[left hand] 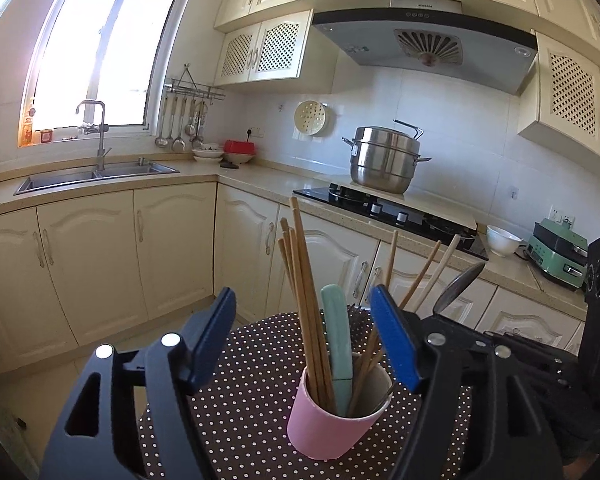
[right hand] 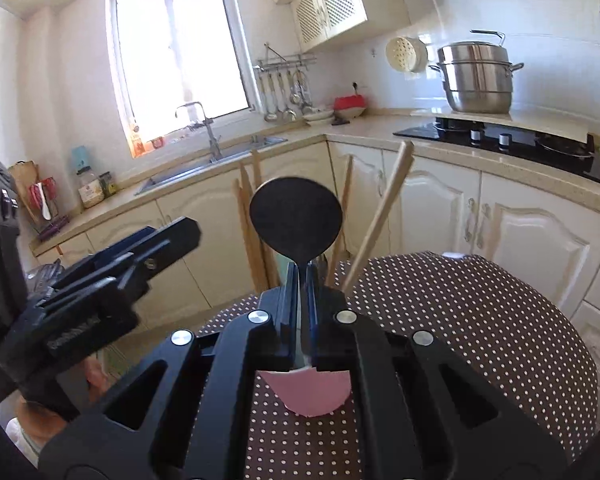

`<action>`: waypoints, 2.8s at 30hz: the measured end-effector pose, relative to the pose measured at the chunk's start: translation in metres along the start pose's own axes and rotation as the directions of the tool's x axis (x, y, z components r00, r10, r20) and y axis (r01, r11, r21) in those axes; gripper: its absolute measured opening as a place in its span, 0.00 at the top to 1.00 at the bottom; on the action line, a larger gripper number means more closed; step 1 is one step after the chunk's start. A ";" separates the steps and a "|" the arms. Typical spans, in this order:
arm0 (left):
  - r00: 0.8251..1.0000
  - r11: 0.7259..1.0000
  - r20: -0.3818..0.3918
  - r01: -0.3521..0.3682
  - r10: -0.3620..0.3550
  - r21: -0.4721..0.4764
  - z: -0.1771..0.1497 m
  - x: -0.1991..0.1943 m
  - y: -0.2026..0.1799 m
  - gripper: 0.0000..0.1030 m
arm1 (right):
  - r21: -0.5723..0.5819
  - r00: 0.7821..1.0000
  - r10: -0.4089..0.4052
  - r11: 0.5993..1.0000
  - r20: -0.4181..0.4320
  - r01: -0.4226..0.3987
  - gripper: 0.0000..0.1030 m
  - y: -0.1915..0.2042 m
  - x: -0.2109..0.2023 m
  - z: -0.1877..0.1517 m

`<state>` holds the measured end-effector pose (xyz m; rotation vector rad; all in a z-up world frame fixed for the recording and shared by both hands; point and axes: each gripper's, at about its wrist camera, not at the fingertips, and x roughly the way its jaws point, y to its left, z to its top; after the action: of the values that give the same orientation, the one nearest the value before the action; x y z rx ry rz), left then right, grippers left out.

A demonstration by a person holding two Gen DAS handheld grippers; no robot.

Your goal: Organize utensils

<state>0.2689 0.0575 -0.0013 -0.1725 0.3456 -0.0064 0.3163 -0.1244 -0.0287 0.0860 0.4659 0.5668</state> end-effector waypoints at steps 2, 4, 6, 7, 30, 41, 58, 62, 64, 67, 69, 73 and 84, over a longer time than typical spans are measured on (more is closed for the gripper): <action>1.000 1.000 -0.011 -0.005 0.005 0.010 -0.003 -0.004 0.002 0.30 | 0.005 1.000 -0.008 1.000 -0.010 0.008 0.92 0.000 0.000 -0.003; 1.000 1.000 -0.017 -0.018 0.019 0.021 -0.006 -0.008 0.003 0.29 | 0.013 1.000 -0.012 1.000 -0.014 0.012 0.80 0.000 -0.003 -0.006; 0.999 1.000 -0.023 -0.022 0.022 0.020 -0.008 -0.013 0.005 0.26 | 0.012 1.000 -0.025 1.000 -0.005 0.025 0.57 0.002 -0.008 -0.009; 0.999 1.000 -0.027 -0.022 0.022 0.017 -0.009 -0.016 0.006 0.25 | 0.013 1.000 -0.029 1.000 0.005 0.029 0.55 0.003 -0.012 -0.010; 1.000 0.997 0.001 -0.010 0.010 0.081 -0.033 -0.146 -0.019 0.15 | -0.026 0.976 -0.143 0.988 0.166 0.149 0.37 0.063 -0.155 -0.054; 0.997 0.989 0.081 -0.017 0.005 0.146 -0.046 -0.215 -0.038 0.13 | -0.055 0.941 -0.184 0.977 0.283 0.208 0.26 0.098 -0.224 -0.082; 0.982 0.988 0.188 -0.020 -0.009 0.151 -0.052 -0.277 -0.055 0.12 | -0.104 0.889 -0.244 0.946 0.388 0.306 0.20 0.117 -0.274 -0.097; 0.977 0.991 0.214 -0.011 -0.018 0.135 -0.052 -0.289 -0.052 0.12 | -0.119 0.875 -0.249 0.938 0.416 0.324 0.18 0.123 -0.283 -0.099; 0.974 0.990 0.225 -0.020 -0.012 0.138 -0.052 -0.292 -0.053 0.12 | -0.123 0.872 -0.249 0.937 0.423 0.327 0.17 0.126 -0.285 -0.100; 0.971 0.989 0.238 -0.029 -0.006 0.142 -0.053 -0.296 -0.053 0.12 | -0.122 0.872 -0.243 0.939 0.425 0.322 0.16 0.126 -0.287 -0.100; 0.970 0.989 0.244 -0.031 -0.005 0.143 -0.053 -0.298 -0.054 0.12 | -0.119 0.873 -0.242 0.940 0.424 0.319 0.15 0.126 -0.288 -0.100; 0.968 0.988 0.252 -0.035 -0.003 0.148 -0.054 -0.299 -0.054 0.12 | -0.120 0.871 -0.243 0.940 0.427 0.321 0.15 0.126 -0.289 -0.101; 0.964 0.986 0.265 -0.042 -0.002 0.159 -0.058 -0.299 -0.056 0.12 | -0.116 0.874 -0.244 0.941 0.420 0.318 0.14 0.122 -0.288 -0.101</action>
<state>-0.0303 0.0028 0.0551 -0.0057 0.0784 0.0083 -0.0039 -0.1807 0.0213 -0.0424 0.0202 0.2872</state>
